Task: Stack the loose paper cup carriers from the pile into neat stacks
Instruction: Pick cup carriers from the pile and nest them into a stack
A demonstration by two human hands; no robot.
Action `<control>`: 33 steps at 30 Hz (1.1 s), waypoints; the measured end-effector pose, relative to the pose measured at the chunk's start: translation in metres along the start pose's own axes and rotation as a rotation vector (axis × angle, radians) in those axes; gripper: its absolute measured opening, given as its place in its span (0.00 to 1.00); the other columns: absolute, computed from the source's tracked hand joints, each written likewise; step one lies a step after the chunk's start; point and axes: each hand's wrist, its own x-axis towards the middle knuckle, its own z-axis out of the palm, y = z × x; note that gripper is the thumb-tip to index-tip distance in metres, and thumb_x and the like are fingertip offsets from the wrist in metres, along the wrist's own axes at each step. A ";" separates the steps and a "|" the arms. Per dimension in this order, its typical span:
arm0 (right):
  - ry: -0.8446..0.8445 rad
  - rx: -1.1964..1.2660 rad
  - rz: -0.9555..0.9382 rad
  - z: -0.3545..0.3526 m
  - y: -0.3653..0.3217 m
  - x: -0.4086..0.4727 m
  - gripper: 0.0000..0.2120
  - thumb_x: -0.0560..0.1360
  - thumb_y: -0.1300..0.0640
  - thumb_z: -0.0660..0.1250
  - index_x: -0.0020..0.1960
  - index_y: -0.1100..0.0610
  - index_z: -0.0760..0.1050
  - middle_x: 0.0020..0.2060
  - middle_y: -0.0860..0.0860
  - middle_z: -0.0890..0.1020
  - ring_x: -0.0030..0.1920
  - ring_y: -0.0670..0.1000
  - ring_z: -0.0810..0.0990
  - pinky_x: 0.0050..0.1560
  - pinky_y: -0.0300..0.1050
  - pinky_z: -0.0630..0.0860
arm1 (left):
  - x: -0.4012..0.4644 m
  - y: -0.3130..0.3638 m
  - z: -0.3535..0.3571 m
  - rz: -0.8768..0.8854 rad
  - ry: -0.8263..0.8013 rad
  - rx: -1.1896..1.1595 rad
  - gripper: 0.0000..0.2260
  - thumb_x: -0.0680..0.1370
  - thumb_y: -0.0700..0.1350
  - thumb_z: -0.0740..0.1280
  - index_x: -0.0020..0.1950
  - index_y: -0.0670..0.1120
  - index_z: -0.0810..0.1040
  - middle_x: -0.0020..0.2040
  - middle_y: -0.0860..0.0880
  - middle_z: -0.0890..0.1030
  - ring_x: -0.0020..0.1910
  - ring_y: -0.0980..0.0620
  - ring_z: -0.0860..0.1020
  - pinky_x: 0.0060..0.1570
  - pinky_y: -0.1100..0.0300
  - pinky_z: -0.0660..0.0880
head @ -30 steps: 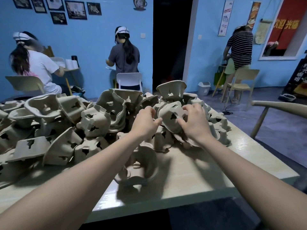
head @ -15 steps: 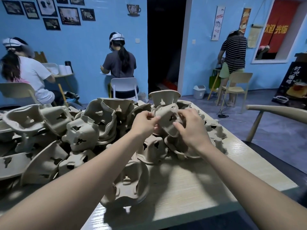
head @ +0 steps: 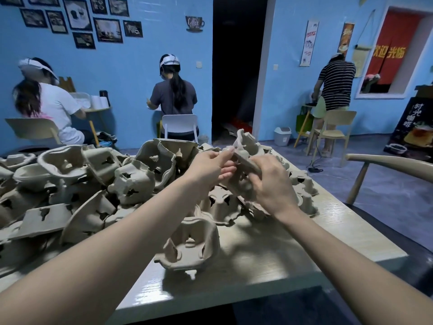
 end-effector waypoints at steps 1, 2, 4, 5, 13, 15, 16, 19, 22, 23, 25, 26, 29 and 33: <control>0.014 0.020 0.023 -0.001 -0.001 0.001 0.10 0.75 0.63 0.63 0.55 0.60 0.76 0.51 0.57 0.77 0.52 0.54 0.72 0.53 0.44 0.65 | -0.002 -0.001 -0.004 0.050 0.009 0.107 0.09 0.78 0.49 0.66 0.44 0.43 0.75 0.36 0.48 0.76 0.30 0.58 0.76 0.37 0.66 0.77; 0.021 0.033 0.047 -0.002 -0.002 0.002 0.08 0.75 0.64 0.62 0.53 0.60 0.76 0.49 0.57 0.77 0.49 0.54 0.72 0.49 0.43 0.64 | -0.005 -0.003 -0.009 0.116 0.052 0.240 0.09 0.77 0.50 0.67 0.44 0.44 0.75 0.37 0.48 0.77 0.33 0.56 0.76 0.41 0.62 0.76; 0.013 0.084 0.128 -0.003 -0.006 0.003 0.04 0.76 0.63 0.61 0.46 0.61 0.74 0.43 0.56 0.76 0.44 0.53 0.70 0.41 0.42 0.60 | -0.010 -0.007 -0.023 0.245 0.194 0.498 0.09 0.75 0.50 0.70 0.44 0.46 0.75 0.39 0.50 0.78 0.37 0.55 0.75 0.43 0.61 0.74; 0.009 0.124 0.174 -0.003 -0.008 0.003 0.05 0.76 0.63 0.60 0.44 0.61 0.73 0.39 0.55 0.75 0.41 0.53 0.70 0.37 0.43 0.58 | -0.013 -0.009 -0.029 0.272 0.254 0.584 0.09 0.74 0.50 0.70 0.47 0.46 0.75 0.41 0.51 0.77 0.39 0.55 0.74 0.44 0.61 0.73; -0.067 0.453 0.414 0.017 -0.035 -0.011 0.11 0.77 0.57 0.61 0.41 0.64 0.74 0.33 0.55 0.77 0.38 0.56 0.75 0.38 0.46 0.70 | -0.046 -0.043 -0.055 0.045 0.196 0.458 0.13 0.77 0.48 0.67 0.56 0.43 0.71 0.48 0.45 0.78 0.48 0.46 0.79 0.51 0.47 0.77; -0.104 0.478 0.427 0.022 -0.040 -0.019 0.12 0.77 0.55 0.62 0.43 0.65 0.75 0.37 0.57 0.80 0.41 0.58 0.77 0.42 0.49 0.73 | -0.051 -0.041 -0.059 0.014 0.200 0.304 0.13 0.78 0.42 0.66 0.59 0.39 0.70 0.47 0.42 0.76 0.44 0.47 0.77 0.41 0.54 0.79; -0.136 0.490 0.416 0.023 -0.042 -0.023 0.12 0.77 0.54 0.62 0.45 0.64 0.76 0.38 0.57 0.80 0.41 0.57 0.78 0.43 0.49 0.74 | -0.054 -0.039 -0.063 0.016 0.205 0.287 0.13 0.78 0.41 0.65 0.60 0.38 0.70 0.47 0.42 0.75 0.42 0.49 0.76 0.35 0.60 0.78; -0.199 0.517 0.377 0.021 -0.048 -0.035 0.13 0.78 0.51 0.62 0.44 0.61 0.76 0.34 0.51 0.77 0.35 0.49 0.73 0.36 0.45 0.69 | -0.063 -0.034 -0.078 0.043 0.212 0.318 0.11 0.78 0.40 0.66 0.58 0.41 0.71 0.43 0.45 0.74 0.36 0.54 0.73 0.30 0.64 0.75; -0.179 0.570 0.408 0.023 -0.046 -0.041 0.14 0.78 0.53 0.61 0.36 0.59 0.76 0.30 0.50 0.75 0.32 0.48 0.71 0.36 0.43 0.68 | -0.074 -0.032 -0.091 0.032 0.211 0.350 0.08 0.78 0.41 0.66 0.55 0.43 0.72 0.40 0.47 0.74 0.31 0.56 0.71 0.28 0.66 0.72; -0.187 0.576 0.416 0.024 -0.046 -0.044 0.15 0.77 0.55 0.62 0.35 0.61 0.75 0.29 0.51 0.74 0.32 0.50 0.70 0.38 0.45 0.68 | -0.077 -0.033 -0.095 0.020 0.210 0.355 0.08 0.77 0.41 0.67 0.55 0.43 0.73 0.39 0.47 0.74 0.30 0.56 0.71 0.28 0.66 0.72; -0.239 0.595 0.423 0.027 -0.047 -0.050 0.15 0.75 0.56 0.63 0.37 0.68 0.74 0.30 0.56 0.74 0.33 0.52 0.70 0.38 0.50 0.72 | -0.084 -0.036 -0.102 -0.009 0.209 0.353 0.08 0.76 0.42 0.68 0.54 0.43 0.74 0.40 0.47 0.75 0.30 0.54 0.71 0.32 0.61 0.73; -0.262 0.611 0.418 0.028 -0.047 -0.053 0.14 0.75 0.58 0.64 0.38 0.70 0.74 0.32 0.59 0.74 0.33 0.53 0.70 0.39 0.51 0.75 | -0.088 -0.037 -0.105 -0.016 0.217 0.352 0.09 0.76 0.42 0.69 0.54 0.43 0.75 0.41 0.46 0.75 0.31 0.53 0.71 0.33 0.59 0.72; -0.288 0.637 0.426 0.029 -0.047 -0.062 0.09 0.75 0.64 0.65 0.41 0.70 0.76 0.31 0.58 0.73 0.30 0.49 0.70 0.34 0.43 0.75 | -0.096 -0.041 -0.110 -0.010 0.255 0.359 0.10 0.74 0.42 0.71 0.52 0.42 0.75 0.39 0.46 0.74 0.31 0.53 0.71 0.27 0.66 0.73; -0.309 0.684 0.488 0.029 -0.050 -0.070 0.01 0.74 0.65 0.67 0.45 0.64 0.76 0.29 0.52 0.73 0.28 0.47 0.72 0.28 0.35 0.73 | -0.101 -0.045 -0.112 0.030 0.301 0.420 0.10 0.73 0.42 0.73 0.48 0.42 0.75 0.36 0.47 0.74 0.29 0.55 0.73 0.23 0.69 0.71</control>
